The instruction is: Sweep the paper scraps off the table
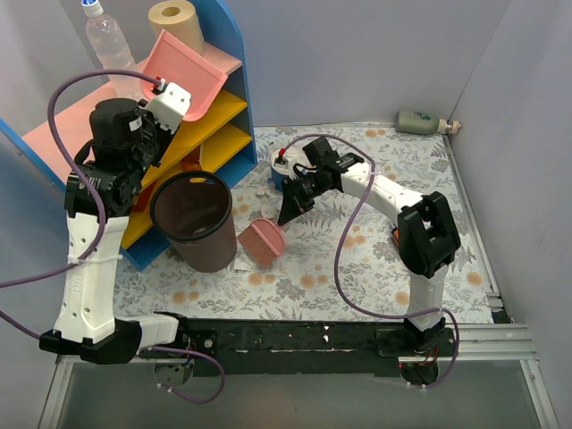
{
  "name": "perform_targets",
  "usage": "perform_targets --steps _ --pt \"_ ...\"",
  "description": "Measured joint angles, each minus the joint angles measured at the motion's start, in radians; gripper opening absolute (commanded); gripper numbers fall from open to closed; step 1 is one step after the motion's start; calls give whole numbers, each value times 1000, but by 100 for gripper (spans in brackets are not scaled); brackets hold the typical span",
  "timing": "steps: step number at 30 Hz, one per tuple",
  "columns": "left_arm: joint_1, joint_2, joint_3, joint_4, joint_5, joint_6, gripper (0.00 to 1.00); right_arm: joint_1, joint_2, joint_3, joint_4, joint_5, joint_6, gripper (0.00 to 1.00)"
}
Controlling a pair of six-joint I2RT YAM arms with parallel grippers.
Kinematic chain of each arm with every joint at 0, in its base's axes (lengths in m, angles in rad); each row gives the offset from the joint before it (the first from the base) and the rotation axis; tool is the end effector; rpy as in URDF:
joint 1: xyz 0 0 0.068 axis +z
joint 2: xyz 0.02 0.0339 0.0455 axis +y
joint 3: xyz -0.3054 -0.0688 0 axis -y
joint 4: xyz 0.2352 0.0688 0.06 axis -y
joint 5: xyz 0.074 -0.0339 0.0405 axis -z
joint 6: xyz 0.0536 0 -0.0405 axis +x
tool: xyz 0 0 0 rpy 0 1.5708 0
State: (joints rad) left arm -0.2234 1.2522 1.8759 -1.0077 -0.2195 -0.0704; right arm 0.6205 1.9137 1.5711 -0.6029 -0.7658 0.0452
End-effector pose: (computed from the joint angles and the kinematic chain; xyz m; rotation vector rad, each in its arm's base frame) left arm 0.1950 -0.0323 0.5423 0.0045 1.9452 0.0199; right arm 0.3285 0.2804 0.2873 -1.0340 2.3333 1.2307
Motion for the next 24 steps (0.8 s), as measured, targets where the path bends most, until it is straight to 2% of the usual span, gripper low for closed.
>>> perform_targets --steps 6,9,17,24 --pt "0 28 -2 -2 25 -21 0 13 25 -37 109 -184 136 1" --pt "0 62 13 -2 40 -31 0 19 26 -51 143 -207 190 1" --pt "0 131 36 31 65 -10 0 13 38 -111 142 -92 218 1" --pt "0 154 54 80 84 13 0 -8 26 -154 107 126 182 1"
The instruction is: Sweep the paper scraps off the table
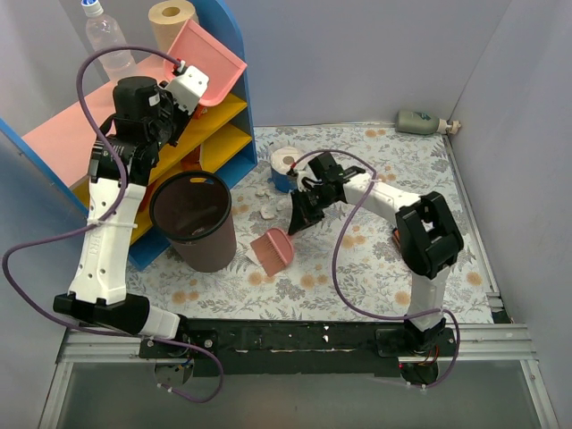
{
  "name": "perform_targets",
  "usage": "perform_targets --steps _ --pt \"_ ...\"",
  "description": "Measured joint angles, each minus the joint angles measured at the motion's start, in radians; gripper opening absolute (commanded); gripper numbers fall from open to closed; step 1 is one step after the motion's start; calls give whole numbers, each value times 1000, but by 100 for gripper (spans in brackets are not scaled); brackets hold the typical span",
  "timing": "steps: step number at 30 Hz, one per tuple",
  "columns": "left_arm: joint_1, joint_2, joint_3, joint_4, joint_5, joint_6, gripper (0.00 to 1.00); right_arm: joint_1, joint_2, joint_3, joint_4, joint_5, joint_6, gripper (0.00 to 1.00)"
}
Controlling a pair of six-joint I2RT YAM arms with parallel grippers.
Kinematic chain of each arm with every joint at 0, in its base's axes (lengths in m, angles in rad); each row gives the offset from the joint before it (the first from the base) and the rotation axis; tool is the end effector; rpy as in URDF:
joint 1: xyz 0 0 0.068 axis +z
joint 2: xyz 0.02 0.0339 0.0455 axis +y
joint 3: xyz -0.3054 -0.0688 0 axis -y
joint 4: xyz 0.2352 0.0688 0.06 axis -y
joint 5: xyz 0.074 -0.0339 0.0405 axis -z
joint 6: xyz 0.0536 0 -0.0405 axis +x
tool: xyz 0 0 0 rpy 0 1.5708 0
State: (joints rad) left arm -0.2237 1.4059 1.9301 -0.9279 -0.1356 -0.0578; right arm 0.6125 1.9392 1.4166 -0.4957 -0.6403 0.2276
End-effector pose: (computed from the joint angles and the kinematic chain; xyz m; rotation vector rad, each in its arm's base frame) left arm 0.2555 -0.0507 0.5345 0.0752 1.9695 -0.0500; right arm 0.3294 0.2706 0.2334 -0.7597 2.5817 1.1209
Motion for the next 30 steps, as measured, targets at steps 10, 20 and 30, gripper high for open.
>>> perform_targets --steps 10,20,30 --pt "-17 50 -7 58 17 11 0 -285 -293 -133 -151 265 -167 1" --pt "-21 57 -21 105 89 -6 0 -349 -360 -25 -238 85 -373 1" --pt "-23 25 -69 104 95 -35 0 -80 -126 286 -121 124 -409 1"
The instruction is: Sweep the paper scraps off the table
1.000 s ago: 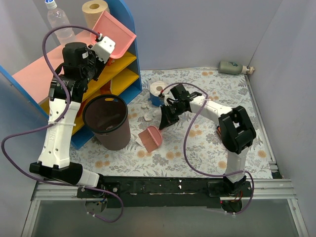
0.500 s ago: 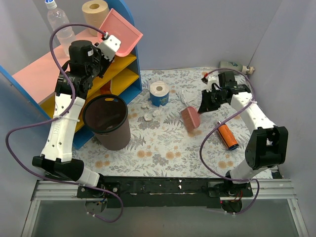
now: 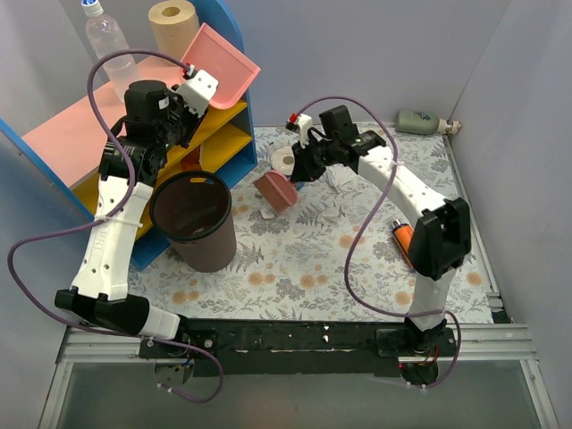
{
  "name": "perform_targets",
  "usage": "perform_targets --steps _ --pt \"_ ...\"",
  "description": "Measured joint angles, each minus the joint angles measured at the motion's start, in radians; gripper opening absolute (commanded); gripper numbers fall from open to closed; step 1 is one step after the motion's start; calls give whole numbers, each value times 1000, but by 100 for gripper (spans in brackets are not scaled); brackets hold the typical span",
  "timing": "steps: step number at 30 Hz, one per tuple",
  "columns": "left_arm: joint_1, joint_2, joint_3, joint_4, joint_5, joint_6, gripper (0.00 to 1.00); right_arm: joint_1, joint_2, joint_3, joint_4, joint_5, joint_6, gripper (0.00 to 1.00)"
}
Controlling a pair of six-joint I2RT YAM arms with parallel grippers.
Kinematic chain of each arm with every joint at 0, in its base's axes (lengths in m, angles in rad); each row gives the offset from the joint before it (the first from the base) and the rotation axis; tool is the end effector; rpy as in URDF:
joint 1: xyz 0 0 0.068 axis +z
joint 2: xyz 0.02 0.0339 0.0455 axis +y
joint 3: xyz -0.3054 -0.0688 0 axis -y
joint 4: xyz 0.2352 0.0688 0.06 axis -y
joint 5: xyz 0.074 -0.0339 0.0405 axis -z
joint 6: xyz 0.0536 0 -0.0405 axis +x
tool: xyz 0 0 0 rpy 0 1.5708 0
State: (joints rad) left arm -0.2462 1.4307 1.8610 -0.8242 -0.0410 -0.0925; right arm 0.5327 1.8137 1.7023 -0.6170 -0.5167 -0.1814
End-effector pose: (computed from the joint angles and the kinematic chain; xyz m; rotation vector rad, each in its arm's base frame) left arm 0.2758 -0.0671 0.5196 0.1243 1.9648 -0.1816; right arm 0.3517 0.2381 0.3631 -1.0531 2.0483 0.7741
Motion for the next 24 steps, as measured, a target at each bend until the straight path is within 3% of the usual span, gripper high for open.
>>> perform_targets --steps 7,13,18,24 --pt "-16 -76 -49 -14 -15 0 0 21 286 278 80 83 82 1" --pt "-28 -90 -52 -18 -8 -2 0 84 340 299 88 231 67 1" --pt "-42 -70 -38 -47 35 -10 0 130 282 150 111 295 23 1" --pt "-58 -56 -33 -61 97 -21 0 55 21 -187 116 321 20 1"
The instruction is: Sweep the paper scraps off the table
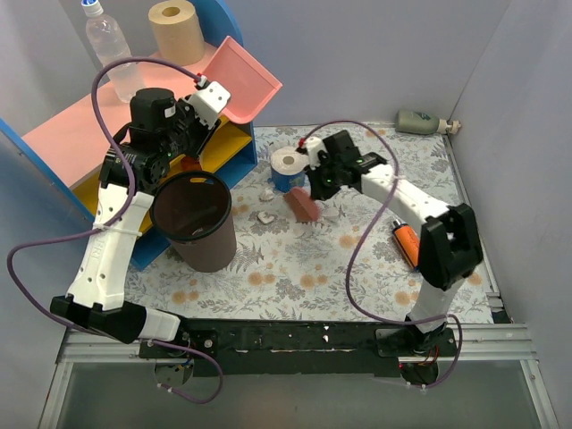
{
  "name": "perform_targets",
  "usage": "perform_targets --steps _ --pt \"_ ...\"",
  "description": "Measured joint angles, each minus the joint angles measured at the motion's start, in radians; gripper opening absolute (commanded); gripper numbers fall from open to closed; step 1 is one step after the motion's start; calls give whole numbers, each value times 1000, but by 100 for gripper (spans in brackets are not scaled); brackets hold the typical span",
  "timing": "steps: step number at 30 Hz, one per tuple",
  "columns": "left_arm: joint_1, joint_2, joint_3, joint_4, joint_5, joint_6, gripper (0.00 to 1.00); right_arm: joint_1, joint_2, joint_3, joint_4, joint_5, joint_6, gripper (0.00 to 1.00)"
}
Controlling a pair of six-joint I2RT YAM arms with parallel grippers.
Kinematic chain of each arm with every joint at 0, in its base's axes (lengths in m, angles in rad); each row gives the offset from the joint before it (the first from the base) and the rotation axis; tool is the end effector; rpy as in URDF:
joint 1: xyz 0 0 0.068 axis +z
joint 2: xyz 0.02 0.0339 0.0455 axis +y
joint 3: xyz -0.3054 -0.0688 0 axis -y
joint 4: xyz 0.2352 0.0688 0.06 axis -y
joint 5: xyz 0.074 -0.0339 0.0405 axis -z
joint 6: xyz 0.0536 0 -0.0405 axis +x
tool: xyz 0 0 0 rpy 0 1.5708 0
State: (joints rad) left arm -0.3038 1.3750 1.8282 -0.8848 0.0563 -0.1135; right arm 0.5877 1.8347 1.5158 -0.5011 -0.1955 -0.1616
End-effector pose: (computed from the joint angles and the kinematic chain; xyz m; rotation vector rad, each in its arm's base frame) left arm 0.2487 -0.0811 0.5166 0.2277 2.0035 -0.3230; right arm 0.3506 0.2461 0.2990 -0.9698 2.2115 0.4323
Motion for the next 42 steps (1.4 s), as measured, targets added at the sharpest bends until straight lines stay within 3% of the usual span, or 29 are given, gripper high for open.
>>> perform_targets --steps 6,12,21,30,37,42 --pt "-1 6 0 -3 45 -14 0 -171 -225 -140 -80 -16 -62 1" --pt "-1 23 1 -5 72 -35 0 -116 -294 -127 -91 -170 -113 1" --pt "-1 36 3 -10 74 -43 0 67 -36 210 -26 -164 -171 1" --pt "-1 31 3 -14 60 -39 0 76 262 497 50 -32 -154 1" --pt "-1 31 3 -24 58 -36 0 76 318 493 53 6 -171 1" --pt "-1 26 2 -25 61 -36 0 76 228 305 48 -2 -203 1"
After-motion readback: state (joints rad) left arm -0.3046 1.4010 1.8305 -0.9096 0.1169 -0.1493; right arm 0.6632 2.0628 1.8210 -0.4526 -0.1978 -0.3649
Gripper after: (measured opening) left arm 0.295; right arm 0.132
